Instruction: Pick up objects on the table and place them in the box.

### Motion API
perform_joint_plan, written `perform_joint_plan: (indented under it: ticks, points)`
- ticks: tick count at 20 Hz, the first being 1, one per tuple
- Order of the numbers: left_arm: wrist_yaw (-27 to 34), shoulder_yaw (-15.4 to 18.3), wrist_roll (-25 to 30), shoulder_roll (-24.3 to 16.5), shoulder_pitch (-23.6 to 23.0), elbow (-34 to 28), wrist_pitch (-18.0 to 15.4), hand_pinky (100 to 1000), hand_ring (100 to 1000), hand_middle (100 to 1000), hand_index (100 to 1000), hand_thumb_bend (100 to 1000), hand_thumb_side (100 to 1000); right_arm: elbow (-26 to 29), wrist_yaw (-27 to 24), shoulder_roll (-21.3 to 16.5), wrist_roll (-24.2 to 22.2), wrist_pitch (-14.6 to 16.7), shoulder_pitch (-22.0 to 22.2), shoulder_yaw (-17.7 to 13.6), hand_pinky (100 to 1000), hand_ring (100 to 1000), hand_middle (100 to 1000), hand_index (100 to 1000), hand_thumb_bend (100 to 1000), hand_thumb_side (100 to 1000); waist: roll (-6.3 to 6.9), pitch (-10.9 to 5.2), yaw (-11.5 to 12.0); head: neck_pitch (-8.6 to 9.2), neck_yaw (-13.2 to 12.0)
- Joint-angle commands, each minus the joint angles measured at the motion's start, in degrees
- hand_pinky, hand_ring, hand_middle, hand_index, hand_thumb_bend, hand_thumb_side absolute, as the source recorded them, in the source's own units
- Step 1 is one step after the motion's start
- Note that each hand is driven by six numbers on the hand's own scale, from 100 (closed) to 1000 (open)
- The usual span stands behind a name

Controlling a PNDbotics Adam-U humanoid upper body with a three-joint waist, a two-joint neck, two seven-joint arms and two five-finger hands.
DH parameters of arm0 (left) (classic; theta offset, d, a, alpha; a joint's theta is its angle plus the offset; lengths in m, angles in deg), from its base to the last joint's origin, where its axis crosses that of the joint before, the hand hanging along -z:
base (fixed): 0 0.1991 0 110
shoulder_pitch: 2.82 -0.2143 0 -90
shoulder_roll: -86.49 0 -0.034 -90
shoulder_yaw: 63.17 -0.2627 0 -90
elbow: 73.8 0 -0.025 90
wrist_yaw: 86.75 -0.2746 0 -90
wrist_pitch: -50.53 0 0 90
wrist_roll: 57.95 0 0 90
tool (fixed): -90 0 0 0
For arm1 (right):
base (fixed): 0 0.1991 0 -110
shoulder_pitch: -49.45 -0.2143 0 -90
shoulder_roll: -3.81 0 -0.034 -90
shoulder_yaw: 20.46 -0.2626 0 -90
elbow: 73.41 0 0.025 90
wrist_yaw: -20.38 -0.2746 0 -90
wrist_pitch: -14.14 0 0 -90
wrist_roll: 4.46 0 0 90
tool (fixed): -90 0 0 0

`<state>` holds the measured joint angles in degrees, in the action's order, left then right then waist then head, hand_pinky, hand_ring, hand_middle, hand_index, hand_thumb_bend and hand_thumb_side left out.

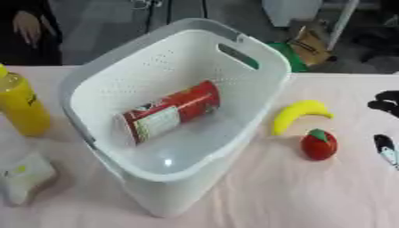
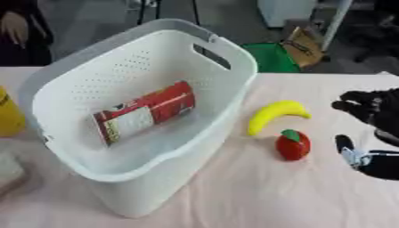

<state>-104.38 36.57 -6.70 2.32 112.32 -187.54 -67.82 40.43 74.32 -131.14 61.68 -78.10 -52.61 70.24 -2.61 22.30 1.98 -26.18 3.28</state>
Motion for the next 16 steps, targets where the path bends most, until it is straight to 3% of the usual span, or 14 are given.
perform_joint_plan:
  ticks: [1,6,7,13,16]
  points:
    - [0.3,-0.2,-0.7,-1.2,0.4,-0.8,-1.1,678,573,601,741,104,1000,0.8,-2.6,-3.5,-2.9,-1.4,-0.6,0.1,750,828,930,1000,100,911,0.03,-1.44,0.0,-0.2,0.4]
    - [0.5,-0.4,-0.4,-1.1,0.5,-0.8,-1.1,678,573,601,741,104,1000,0.8,-8.1,-4.0,-5.0,-3.2,-2.2,1.0,753,824,915,1000,100,914,0.15,-1.46,0.1,-0.2,0.7]
    - [0.6,-0.4,-0.4,-1.1,0.5,-0.8,-1.1,678,573,602,741,103,1000,0.8,-9.1,-4.0,-4.9,-3.6,-2.6,1.2,752,817,887,1000,100,951,0.18,-1.47,0.2,-0.19,0.8]
    - [1.0,-0.8,0.1,-0.8,0.6,-0.8,-1.0,678,573,602,741,100,1000,-1.3,-15.9,-4.3,-2.8,-10.3,-6.3,4.7,748,809,856,989,100,1000,0.2,-1.52,0.6,-0.26,1.8]
    - [1.3,-0.9,0.4,-0.7,0.8,-0.8,-1.0,678,573,602,741,100,1000,-3.2,-17.9,-4.1,-2.6,-11.9,-8.8,7.1,754,813,857,991,100,1000,0.11,-1.57,1.1,-0.28,2.3]
